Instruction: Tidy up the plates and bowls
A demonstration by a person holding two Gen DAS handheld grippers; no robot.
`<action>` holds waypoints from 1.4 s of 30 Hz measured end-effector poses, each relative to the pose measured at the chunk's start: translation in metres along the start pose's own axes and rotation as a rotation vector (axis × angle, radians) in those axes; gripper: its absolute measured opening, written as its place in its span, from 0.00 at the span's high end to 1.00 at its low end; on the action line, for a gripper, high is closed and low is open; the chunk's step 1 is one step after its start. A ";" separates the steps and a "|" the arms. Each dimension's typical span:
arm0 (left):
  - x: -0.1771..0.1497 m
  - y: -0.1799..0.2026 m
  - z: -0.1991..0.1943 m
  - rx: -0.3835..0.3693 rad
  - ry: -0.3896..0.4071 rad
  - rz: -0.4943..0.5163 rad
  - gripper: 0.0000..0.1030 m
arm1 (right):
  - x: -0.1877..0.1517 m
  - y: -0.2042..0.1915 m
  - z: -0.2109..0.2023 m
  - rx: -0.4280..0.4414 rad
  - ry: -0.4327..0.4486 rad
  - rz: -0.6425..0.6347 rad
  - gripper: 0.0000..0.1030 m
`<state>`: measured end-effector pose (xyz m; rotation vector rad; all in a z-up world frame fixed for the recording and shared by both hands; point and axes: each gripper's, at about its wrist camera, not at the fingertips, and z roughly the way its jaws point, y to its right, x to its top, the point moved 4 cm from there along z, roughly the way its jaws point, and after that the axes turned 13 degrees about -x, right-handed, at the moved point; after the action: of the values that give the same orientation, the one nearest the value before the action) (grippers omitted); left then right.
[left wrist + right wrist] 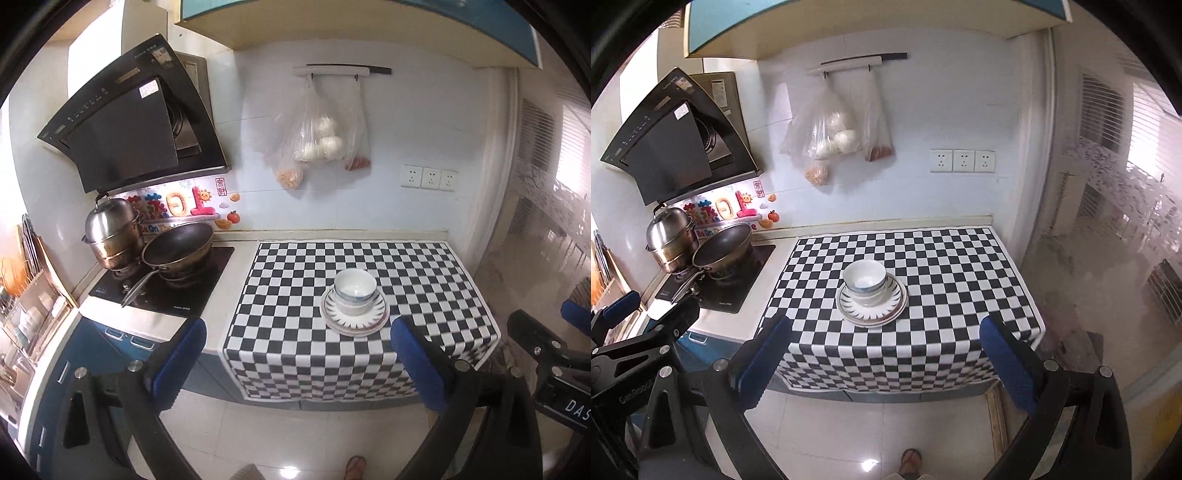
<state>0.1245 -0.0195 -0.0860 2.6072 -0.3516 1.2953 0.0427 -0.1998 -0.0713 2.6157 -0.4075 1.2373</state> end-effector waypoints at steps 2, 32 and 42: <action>-0.007 -0.001 -0.015 -0.004 -0.004 0.011 0.01 | -0.008 -0.001 -0.014 0.000 -0.004 0.002 0.00; -0.031 0.018 -0.069 -0.010 0.042 0.005 0.01 | -0.026 0.036 -0.077 -0.030 0.047 0.011 0.00; -0.031 0.023 -0.072 -0.009 0.044 0.008 0.01 | -0.026 0.038 -0.076 -0.032 0.048 0.011 0.00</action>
<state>0.0457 -0.0167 -0.0666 2.5677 -0.3594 1.3483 -0.0407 -0.2081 -0.0410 2.5553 -0.4299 1.2832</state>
